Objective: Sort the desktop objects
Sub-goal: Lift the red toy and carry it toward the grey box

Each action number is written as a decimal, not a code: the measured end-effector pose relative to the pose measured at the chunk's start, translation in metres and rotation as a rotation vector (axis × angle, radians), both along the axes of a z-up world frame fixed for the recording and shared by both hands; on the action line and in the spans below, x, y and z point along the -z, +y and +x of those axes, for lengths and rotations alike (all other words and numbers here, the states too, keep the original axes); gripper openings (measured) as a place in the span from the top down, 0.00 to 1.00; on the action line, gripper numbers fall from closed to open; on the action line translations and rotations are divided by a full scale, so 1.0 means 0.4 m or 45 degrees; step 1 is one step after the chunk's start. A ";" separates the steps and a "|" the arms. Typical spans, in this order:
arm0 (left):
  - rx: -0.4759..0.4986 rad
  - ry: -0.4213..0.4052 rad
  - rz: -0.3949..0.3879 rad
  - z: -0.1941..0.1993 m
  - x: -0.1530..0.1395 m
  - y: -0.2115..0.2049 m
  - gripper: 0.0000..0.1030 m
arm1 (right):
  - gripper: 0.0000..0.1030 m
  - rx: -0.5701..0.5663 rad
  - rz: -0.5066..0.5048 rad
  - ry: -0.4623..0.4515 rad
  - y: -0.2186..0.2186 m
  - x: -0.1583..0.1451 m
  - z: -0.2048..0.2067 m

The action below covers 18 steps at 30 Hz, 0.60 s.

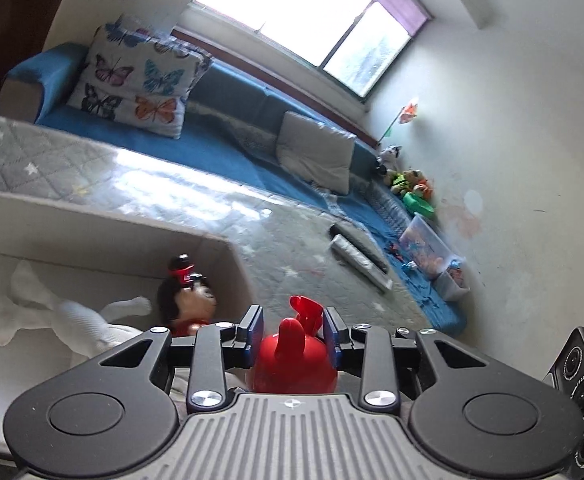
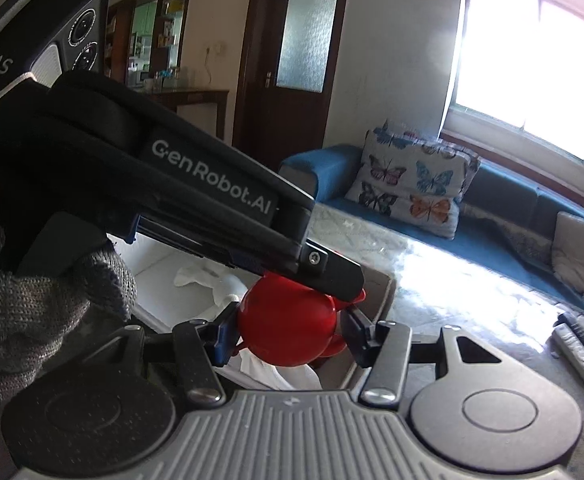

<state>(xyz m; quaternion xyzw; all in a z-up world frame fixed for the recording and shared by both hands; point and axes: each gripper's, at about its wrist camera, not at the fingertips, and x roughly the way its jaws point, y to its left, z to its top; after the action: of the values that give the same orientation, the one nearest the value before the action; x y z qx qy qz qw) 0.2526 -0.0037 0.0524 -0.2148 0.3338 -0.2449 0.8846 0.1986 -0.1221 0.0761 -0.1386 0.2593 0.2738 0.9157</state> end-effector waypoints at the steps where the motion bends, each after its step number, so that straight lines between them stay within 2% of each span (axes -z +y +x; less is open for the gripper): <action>1: -0.002 0.016 -0.006 0.010 0.015 0.006 0.66 | 0.47 -0.003 -0.005 0.015 0.005 0.009 0.011; 9: -0.007 0.116 -0.046 0.049 0.104 0.032 0.67 | 0.47 -0.006 -0.043 0.133 0.028 0.069 0.066; 18: -0.015 0.176 -0.032 0.049 0.147 0.027 0.67 | 0.48 0.029 -0.047 0.137 0.023 0.089 0.072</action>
<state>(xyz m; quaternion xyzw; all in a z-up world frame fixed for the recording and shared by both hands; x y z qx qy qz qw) 0.2722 0.0072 -0.0065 -0.2445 0.3897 -0.2283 0.8580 0.2276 -0.1128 0.0403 -0.1375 0.3147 0.2658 0.9008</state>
